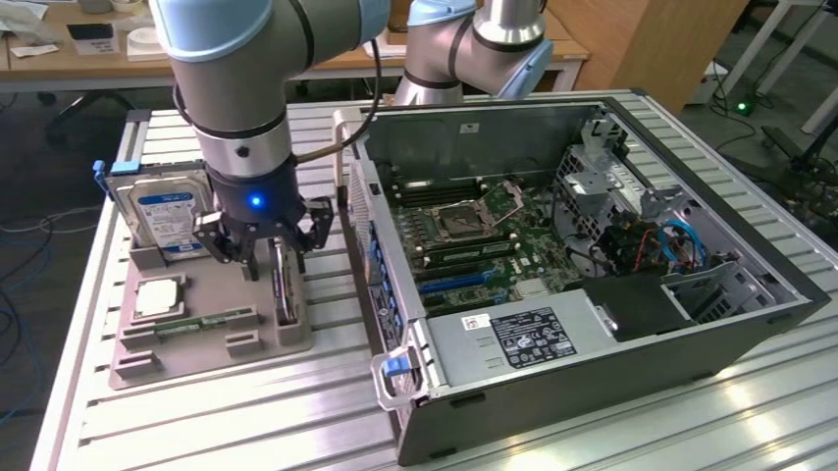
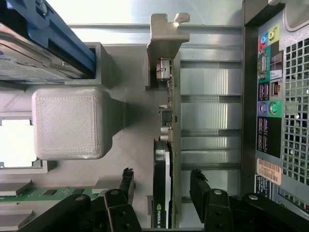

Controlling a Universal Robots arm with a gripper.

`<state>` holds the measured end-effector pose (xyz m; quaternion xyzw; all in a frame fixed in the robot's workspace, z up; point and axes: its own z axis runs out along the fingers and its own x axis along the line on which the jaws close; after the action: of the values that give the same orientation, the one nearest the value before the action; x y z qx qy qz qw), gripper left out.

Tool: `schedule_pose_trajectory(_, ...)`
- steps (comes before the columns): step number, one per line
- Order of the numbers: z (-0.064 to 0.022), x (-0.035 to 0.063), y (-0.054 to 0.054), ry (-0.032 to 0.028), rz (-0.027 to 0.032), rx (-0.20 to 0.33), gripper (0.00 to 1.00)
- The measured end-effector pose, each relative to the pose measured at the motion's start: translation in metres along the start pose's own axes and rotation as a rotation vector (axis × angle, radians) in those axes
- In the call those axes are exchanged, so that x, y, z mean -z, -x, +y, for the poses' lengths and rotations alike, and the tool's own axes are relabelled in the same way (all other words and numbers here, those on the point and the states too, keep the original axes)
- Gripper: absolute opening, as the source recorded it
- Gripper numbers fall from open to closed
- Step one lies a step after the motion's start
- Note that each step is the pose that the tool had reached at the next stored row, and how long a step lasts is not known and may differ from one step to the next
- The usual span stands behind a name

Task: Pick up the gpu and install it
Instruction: 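Pick up the gpu and move the gpu toward the slot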

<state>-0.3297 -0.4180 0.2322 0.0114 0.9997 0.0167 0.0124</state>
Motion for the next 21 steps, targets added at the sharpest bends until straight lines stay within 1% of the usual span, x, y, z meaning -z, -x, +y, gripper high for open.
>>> schedule_pose_trajectory(7,0.0055,-0.0050,0.000,0.0001,-0.0002,0.000,0.59)
schedule_pose_trajectory(17,0.0057,-0.0191,-0.001,0.0000,0.0000,0.000,0.59)
schedule_pose_trajectory(21,0.0056,-0.0224,-0.001,0.0000,0.0000,0.000,0.59)
